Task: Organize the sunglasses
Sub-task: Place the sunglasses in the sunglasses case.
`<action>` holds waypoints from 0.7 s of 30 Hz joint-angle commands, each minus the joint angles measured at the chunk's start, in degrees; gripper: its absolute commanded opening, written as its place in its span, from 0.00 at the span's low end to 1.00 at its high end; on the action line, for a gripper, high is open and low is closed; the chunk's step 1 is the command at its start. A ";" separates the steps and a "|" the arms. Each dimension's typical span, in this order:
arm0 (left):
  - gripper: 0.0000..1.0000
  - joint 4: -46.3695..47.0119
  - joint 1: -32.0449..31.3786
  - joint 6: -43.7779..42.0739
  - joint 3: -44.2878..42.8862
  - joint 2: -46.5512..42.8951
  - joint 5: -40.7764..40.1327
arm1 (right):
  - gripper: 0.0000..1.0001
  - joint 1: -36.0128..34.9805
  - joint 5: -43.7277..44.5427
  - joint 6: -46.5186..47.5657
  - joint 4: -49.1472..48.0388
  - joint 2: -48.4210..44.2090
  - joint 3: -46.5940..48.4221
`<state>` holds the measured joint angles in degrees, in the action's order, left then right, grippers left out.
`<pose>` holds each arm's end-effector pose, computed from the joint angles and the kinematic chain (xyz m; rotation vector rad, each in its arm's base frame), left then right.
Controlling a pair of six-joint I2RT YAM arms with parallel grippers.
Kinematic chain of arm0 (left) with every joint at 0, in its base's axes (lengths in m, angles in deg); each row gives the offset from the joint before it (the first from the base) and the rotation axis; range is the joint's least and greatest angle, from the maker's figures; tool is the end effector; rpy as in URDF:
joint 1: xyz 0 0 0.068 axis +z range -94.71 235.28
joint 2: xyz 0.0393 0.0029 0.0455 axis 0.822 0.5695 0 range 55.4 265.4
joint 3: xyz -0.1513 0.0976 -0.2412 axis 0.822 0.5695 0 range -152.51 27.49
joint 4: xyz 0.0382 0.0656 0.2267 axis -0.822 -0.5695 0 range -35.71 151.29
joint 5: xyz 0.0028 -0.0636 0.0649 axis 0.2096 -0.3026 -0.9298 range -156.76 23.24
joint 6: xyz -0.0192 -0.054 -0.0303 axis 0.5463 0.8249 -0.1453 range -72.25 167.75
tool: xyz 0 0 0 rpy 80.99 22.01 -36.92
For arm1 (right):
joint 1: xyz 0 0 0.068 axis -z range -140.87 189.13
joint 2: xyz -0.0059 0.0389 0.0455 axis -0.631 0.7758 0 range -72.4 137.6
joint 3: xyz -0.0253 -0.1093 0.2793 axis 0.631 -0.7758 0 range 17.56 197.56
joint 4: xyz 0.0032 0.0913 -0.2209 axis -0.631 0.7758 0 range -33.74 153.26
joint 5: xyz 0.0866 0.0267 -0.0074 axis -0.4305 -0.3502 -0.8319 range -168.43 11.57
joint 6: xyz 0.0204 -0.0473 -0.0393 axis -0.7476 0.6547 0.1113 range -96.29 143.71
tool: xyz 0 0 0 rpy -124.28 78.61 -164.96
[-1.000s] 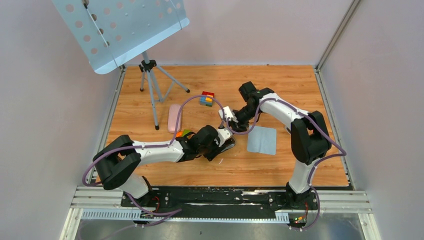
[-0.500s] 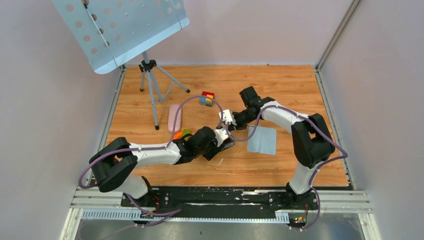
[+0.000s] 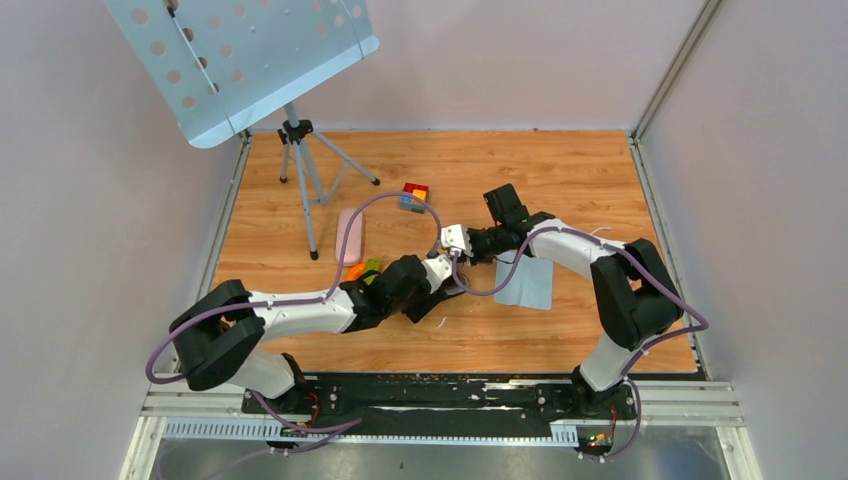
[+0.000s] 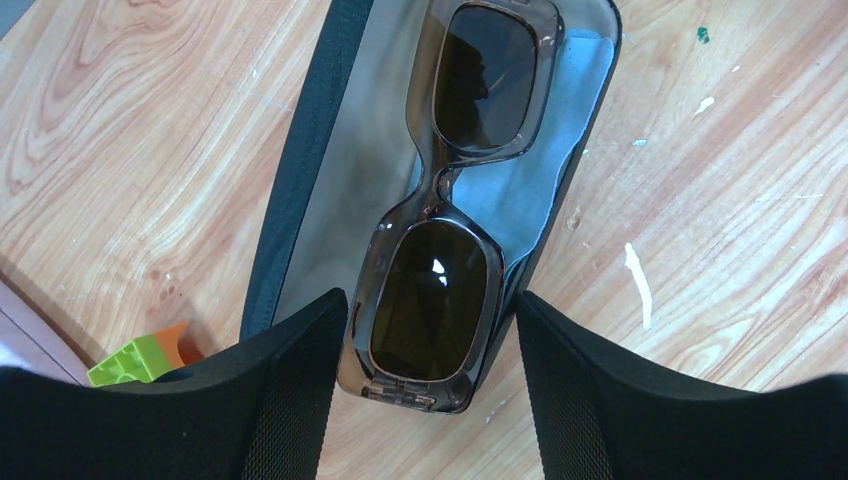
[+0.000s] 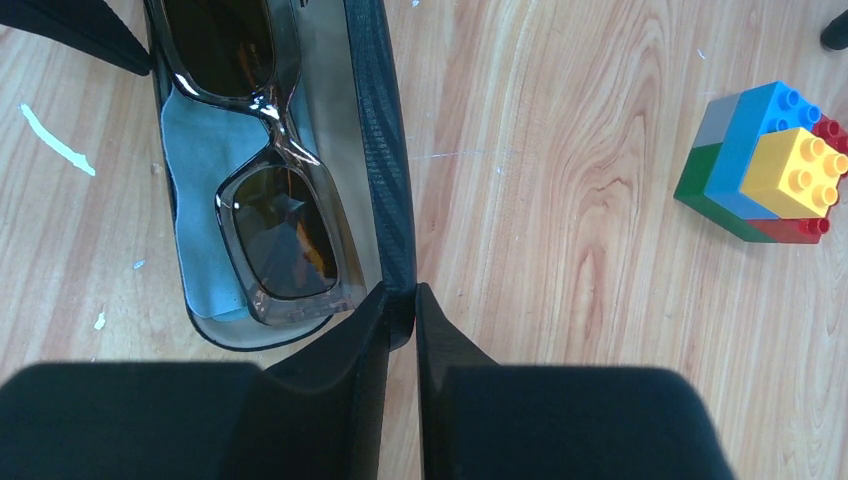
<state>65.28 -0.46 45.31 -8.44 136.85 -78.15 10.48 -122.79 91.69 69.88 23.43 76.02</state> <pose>0.1583 -0.2147 0.2057 1.0234 2.0506 -0.2583 0.2736 0.1897 0.2329 -1.8517 1.2243 0.5817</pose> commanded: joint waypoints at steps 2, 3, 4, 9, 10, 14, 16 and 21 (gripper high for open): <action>0.67 -1.07 -0.94 -0.46 0.68 -1.34 -2.13 | 0.13 -0.96 -0.38 -2.40 0.06 -0.77 -1.39; 0.67 -1.17 -0.98 -0.46 0.68 -1.47 -2.14 | 0.13 -0.97 -0.38 -2.40 0.06 -0.77 -1.46; 0.67 -1.19 -1.02 -0.35 0.67 -1.67 -1.99 | 0.13 -0.96 -0.31 -2.30 0.04 -0.89 -1.43; 0.66 -0.83 -1.06 0.15 0.81 -3.16 -1.20 | 0.13 -1.12 1.05 -2.87 -2.45 -1.54 -2.95; 0.66 -0.90 -1.05 0.43 0.85 -3.63 -1.05 | 0.13 -1.18 1.68 -3.29 -3.50 -1.79 -3.47; 0.67 -0.43 -1.08 1.95 1.49 -6.90 1.25 | 0.13 -1.63 3.32 -4.21 -6.33 -2.52 -5.17; 0.68 -1.12 -1.06 2.74 1.72 -8.58 1.47 | 0.12 -1.70 3.68 -4.76 -7.02 -2.88 -5.37; 0.69 -2.28 -1.16 5.79 3.24 -12.31 0.58 | 0.12 -1.70 4.64 -6.23 -8.55 -3.58 -5.28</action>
<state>63.79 -1.12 47.87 -7.15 127.43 -77.56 9.50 -119.25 87.45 62.63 21.90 71.91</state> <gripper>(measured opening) 0.691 0.129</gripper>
